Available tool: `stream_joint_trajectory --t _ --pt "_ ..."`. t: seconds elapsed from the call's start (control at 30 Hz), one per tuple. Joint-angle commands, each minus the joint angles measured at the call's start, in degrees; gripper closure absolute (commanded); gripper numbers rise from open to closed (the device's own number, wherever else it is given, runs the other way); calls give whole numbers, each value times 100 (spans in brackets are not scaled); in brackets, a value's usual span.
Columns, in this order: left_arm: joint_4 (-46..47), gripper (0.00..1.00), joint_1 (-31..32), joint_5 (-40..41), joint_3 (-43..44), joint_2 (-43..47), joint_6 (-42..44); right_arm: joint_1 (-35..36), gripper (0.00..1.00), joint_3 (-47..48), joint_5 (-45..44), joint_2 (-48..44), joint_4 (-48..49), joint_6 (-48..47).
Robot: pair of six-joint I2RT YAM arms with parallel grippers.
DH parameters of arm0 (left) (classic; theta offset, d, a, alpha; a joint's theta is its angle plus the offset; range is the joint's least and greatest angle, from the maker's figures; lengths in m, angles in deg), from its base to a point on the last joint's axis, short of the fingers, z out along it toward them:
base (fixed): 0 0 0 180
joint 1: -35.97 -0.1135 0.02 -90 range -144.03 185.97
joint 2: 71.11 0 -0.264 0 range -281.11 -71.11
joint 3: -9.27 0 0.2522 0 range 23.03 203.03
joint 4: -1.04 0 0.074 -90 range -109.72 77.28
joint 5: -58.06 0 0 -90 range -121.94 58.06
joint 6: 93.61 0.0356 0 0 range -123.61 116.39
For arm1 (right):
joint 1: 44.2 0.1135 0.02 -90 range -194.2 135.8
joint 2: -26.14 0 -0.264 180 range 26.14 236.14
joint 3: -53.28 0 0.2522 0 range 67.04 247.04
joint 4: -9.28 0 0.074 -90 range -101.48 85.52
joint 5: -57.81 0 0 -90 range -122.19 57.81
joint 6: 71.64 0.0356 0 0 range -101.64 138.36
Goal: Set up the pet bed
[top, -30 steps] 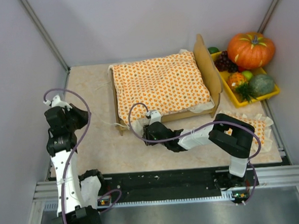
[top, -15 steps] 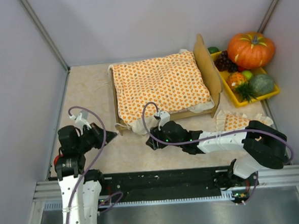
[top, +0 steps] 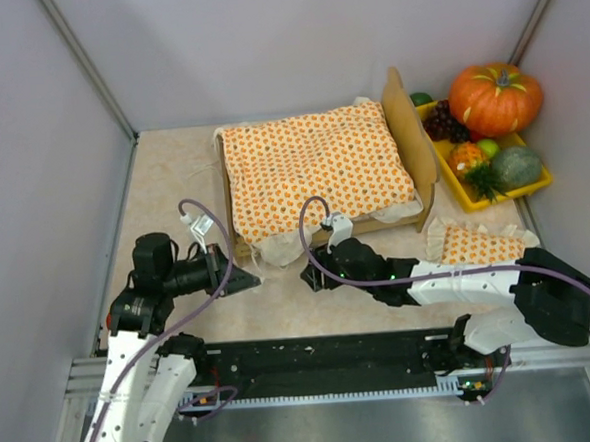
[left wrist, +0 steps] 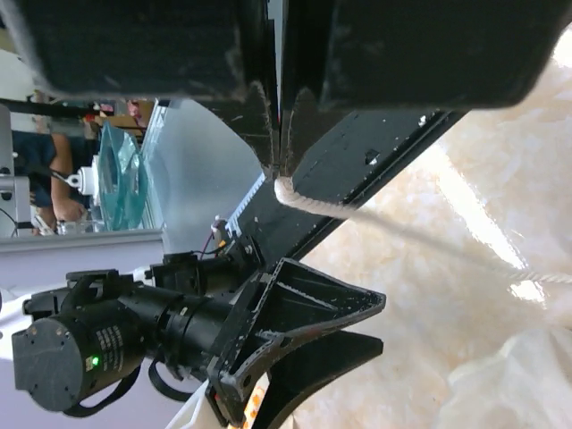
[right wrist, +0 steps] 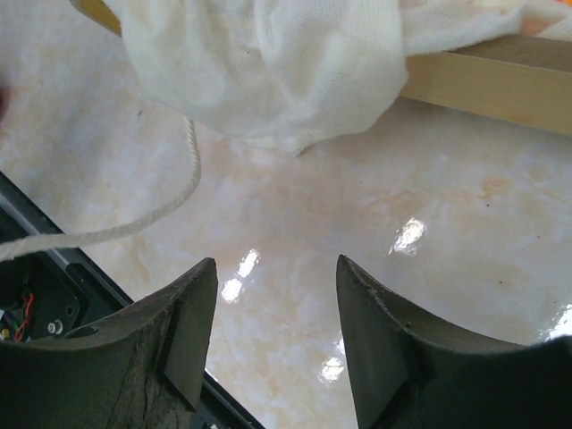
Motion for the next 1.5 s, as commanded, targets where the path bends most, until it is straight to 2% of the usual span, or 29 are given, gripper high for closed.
stream_joint_trajectory --t 0.0,0.17,0.2,0.23,0.27,0.33,0.47,0.57,0.63,0.67,0.8,0.9,0.93,0.97,1.03,1.1,1.2,1.33,1.47 --pt "-592 100 154 575 799 -366 882 -98 44 38 -302 -277 -88 113" --pt "-365 100 154 2015 658 -1052 918 -115 43 179 -495 -688 -413 34" --pt "-312 100 154 2557 650 -1253 900 -115 42 222 -565 -777 -501 7" --pt "-242 100 154 2676 623 -1342 909 -141 41 231 -644 -882 -684 -2" --pt "-154 93 154 2729 615 -1456 926 -168 40 231 -767 -1101 -773 -28" --pt "109 61 154 2696 623 -1781 944 -273 37 231 -821 -1357 -958 -28" --pt "243 34 163 2378 816 -2273 1110 -781 35 319 -794 -1884 -1616 -89" --pt "-162 28 172 2640 1220 -2512 1287 -1194 34 538 -838 -2280 -2081 -265" --pt "-197 13 172 2843 1414 -2345 1313 -1485 31 793 -812 -2509 -2329 -344" --pt "-180 2 172 2983 1484 -2266 1305 -1643 31 907 -690 -2536 -2591 -475" --pt "-136 1 172 3187 1984 -2195 1199 -2766 29 1889 -452 -2369 -3137 -1029" --pt "-48 1 172 3370 2274 -2370 1129 -3347 26 2714 -320 -1975 -3549 -1486" --pt "-48 1 172 3397 2363 -2415 1094 -3863 26 2954 -207 -1817 -3673 -1539" --pt "-57 1 172 3441 2468 -2459 1085 -4086 25 3208 134 -1528 -3805 -1679" --pt "57 1 172 3757 2697 -2556 876 -4612 25 3964 59 -1140 -4297 -1768" --pt "267 1 172 3863 2759 -2617 725 -4817 25 4848 216 -586 -4806 -1917" --pt "567 1 172 3969 2794 -2696 452 -4887 24 5424 199 -104 -5150 -2129" --pt "603 1 172 3759 2934 -2819 723 -5203 26 5488 602 425 -5318 -2137" --pt "742 1 180 3539 2821 -2575 970 -5537 37 4980 753 707 -5118 -2172"
